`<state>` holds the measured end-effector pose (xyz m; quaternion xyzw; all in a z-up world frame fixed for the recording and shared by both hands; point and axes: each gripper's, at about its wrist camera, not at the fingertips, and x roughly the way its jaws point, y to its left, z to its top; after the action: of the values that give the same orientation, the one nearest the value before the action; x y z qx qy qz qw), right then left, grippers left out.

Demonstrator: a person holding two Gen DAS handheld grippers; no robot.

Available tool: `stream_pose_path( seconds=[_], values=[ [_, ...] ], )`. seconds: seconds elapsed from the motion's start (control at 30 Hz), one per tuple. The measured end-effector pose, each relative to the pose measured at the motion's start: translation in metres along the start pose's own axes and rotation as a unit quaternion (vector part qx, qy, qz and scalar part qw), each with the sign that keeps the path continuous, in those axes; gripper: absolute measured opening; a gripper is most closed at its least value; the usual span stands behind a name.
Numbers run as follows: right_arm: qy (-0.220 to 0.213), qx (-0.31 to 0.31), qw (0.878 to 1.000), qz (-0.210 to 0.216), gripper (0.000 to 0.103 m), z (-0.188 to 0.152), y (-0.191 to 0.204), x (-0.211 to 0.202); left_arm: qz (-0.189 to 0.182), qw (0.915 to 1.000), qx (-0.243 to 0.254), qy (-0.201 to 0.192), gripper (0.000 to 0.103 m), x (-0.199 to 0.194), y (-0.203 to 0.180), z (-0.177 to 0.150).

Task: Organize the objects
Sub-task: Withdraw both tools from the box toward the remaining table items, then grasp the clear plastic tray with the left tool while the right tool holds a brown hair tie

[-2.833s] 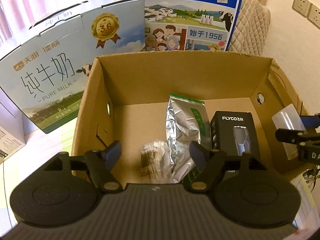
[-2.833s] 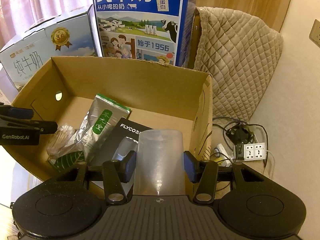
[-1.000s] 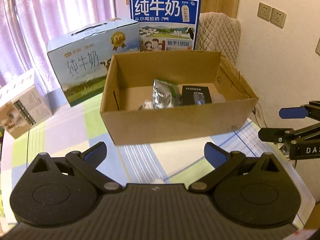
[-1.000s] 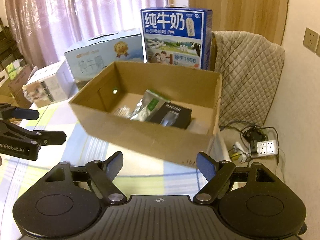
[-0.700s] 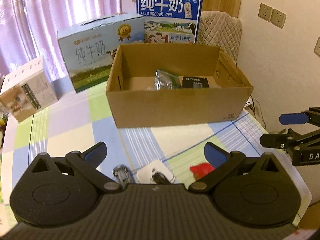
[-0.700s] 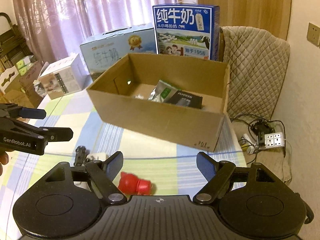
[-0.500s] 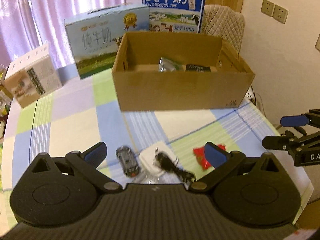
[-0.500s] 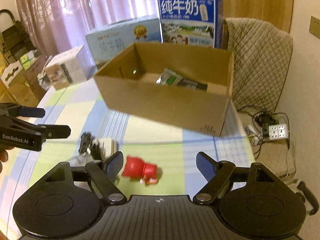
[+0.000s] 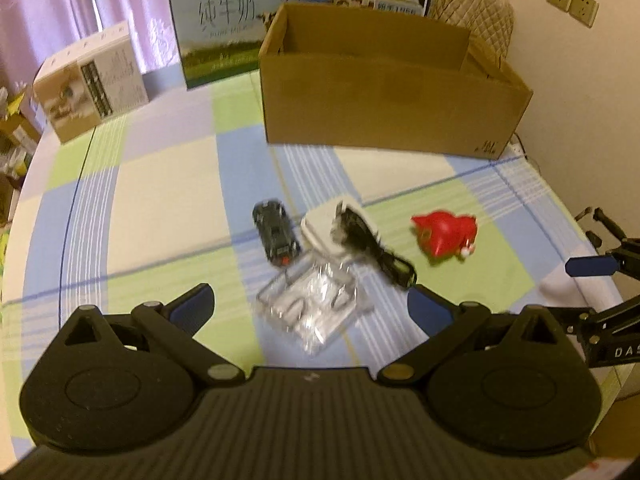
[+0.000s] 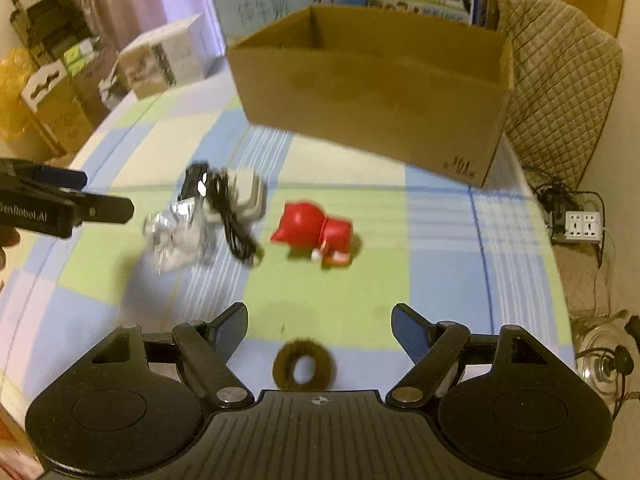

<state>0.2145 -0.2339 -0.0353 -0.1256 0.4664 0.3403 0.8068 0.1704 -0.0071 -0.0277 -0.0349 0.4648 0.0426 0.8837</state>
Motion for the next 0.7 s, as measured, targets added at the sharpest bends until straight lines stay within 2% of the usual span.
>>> stream_pose_path(
  seconds=[0.3, 0.7],
  values=[
    [0.034, -0.018, 0.999, 0.008, 0.066, -0.025, 0.005, 0.021, 0.006, 0.9996, -0.012, 0.026, 0.099, 0.013, 0.005, -0.018],
    [0.049, -0.049, 0.998, -0.007, 0.052, -0.030, 0.017, 0.050, 0.007, 0.9988, -0.015, 0.046, 0.098, 0.026, 0.007, -0.025]
  ],
)
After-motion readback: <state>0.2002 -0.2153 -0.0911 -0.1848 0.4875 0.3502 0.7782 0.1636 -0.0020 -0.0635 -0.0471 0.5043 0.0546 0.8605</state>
